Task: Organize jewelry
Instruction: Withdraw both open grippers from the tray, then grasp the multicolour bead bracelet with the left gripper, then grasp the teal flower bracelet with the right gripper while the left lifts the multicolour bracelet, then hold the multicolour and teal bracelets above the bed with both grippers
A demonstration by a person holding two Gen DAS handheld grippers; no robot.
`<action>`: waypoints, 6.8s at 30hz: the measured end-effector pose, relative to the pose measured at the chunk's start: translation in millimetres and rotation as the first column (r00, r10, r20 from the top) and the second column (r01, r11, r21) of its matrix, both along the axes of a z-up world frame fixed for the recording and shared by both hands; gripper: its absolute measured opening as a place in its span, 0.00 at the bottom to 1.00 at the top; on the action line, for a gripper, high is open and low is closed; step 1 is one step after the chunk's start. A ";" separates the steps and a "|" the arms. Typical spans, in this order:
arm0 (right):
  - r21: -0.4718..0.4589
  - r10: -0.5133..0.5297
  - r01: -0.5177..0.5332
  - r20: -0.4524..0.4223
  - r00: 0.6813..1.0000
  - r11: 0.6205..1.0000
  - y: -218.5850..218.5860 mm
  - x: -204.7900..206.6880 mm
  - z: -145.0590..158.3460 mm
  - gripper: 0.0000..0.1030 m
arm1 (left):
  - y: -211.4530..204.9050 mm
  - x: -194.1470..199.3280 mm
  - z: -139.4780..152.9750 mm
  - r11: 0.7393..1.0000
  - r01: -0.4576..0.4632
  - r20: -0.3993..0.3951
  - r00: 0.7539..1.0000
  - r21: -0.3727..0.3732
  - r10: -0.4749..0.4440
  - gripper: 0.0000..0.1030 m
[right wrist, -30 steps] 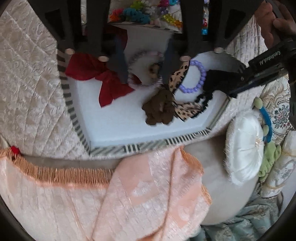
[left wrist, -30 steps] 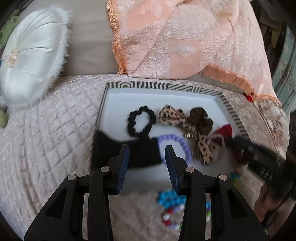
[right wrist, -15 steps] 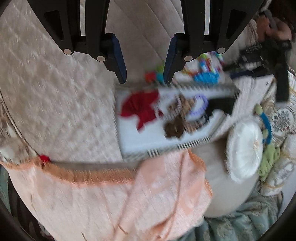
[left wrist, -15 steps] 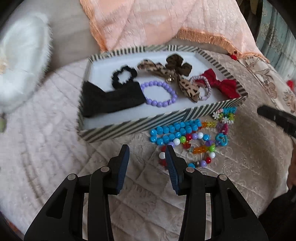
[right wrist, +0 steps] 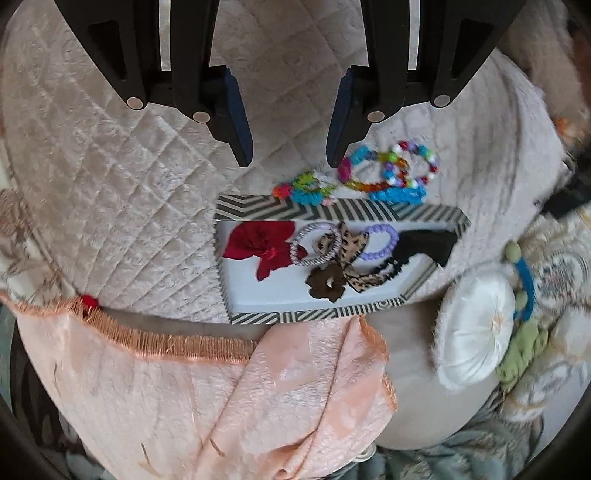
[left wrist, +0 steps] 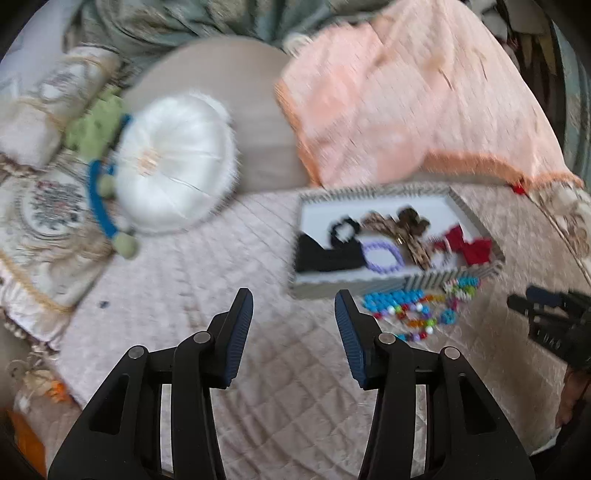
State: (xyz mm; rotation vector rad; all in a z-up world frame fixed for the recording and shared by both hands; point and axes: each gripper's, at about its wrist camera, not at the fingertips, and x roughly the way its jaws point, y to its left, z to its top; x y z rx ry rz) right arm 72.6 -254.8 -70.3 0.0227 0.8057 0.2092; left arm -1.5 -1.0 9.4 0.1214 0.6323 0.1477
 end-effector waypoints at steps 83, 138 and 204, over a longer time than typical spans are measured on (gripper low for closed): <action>-0.103 -0.178 0.177 -0.006 0.984 0.979 -18.7 19.0 -28.8 0.38 | -9.0 38.6 -141.7 0.972 0.156 -0.228 0.954 -0.177 -0.194 0.09; 0.312 0.066 -0.057 -0.020 0.998 0.948 -24.4 45.5 -28.0 0.17 | 10.2 39.1 -132.6 0.932 0.157 -0.231 0.943 -0.325 -0.240 0.08; 0.140 0.077 -0.076 0.003 0.997 0.987 10.6 -5.7 2.7 0.16 | 1.2 22.9 -51.3 0.983 0.120 -0.138 0.981 -0.136 -0.138 0.08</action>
